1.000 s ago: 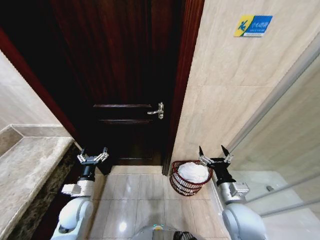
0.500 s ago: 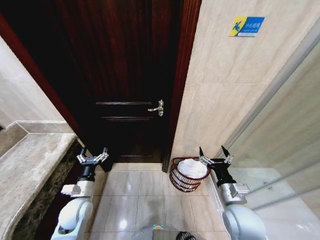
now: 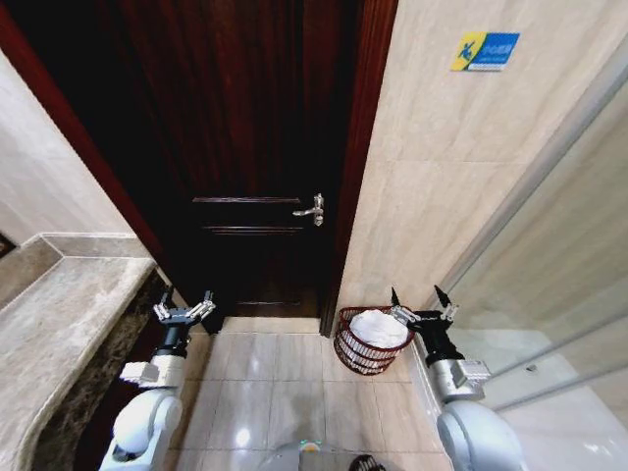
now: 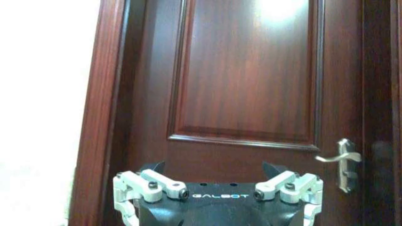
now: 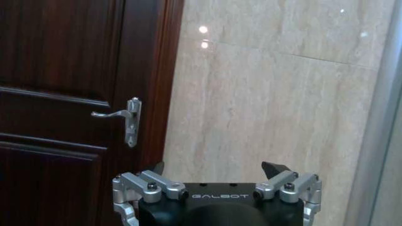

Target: Discard the used towel into the hamper.

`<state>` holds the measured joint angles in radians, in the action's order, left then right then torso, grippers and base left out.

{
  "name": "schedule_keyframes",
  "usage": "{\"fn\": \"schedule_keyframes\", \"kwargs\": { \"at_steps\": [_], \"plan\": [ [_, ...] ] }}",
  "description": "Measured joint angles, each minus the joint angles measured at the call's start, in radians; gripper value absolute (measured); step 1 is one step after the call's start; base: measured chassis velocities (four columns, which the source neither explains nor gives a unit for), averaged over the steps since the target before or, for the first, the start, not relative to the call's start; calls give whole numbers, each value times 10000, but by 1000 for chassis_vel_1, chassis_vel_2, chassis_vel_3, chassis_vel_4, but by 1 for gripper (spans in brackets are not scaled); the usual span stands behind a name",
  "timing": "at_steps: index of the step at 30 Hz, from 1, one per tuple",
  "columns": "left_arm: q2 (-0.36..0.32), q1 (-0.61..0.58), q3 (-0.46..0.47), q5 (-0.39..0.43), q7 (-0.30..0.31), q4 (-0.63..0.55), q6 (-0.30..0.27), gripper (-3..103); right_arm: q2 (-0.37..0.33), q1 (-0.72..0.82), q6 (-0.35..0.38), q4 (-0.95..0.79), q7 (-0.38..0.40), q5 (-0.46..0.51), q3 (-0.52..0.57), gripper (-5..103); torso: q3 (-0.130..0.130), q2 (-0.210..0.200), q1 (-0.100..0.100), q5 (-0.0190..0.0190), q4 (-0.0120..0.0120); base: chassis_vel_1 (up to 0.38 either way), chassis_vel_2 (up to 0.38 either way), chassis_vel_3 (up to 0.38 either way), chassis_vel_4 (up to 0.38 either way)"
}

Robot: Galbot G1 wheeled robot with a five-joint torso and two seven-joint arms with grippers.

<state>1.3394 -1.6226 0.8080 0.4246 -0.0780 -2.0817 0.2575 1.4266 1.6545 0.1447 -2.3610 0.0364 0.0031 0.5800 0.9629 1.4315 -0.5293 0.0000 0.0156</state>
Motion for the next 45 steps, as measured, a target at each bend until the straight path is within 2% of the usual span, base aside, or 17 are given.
{"fn": "schedule_keyframes", "kwargs": {
  "at_steps": [20,45],
  "plan": [
    [-13,58,-24,29,9,56,108,100,-4,16,24,-67,-27,-36,-32,100,-1,-2,1,0,2,0,0,0,0],
    [6,-35,9,-206,-55,64,101,100,38,249,-87,-105,-24,-51,55,100,-3,-2,4,0,0,62,-62,-66,66]
  ]
}}
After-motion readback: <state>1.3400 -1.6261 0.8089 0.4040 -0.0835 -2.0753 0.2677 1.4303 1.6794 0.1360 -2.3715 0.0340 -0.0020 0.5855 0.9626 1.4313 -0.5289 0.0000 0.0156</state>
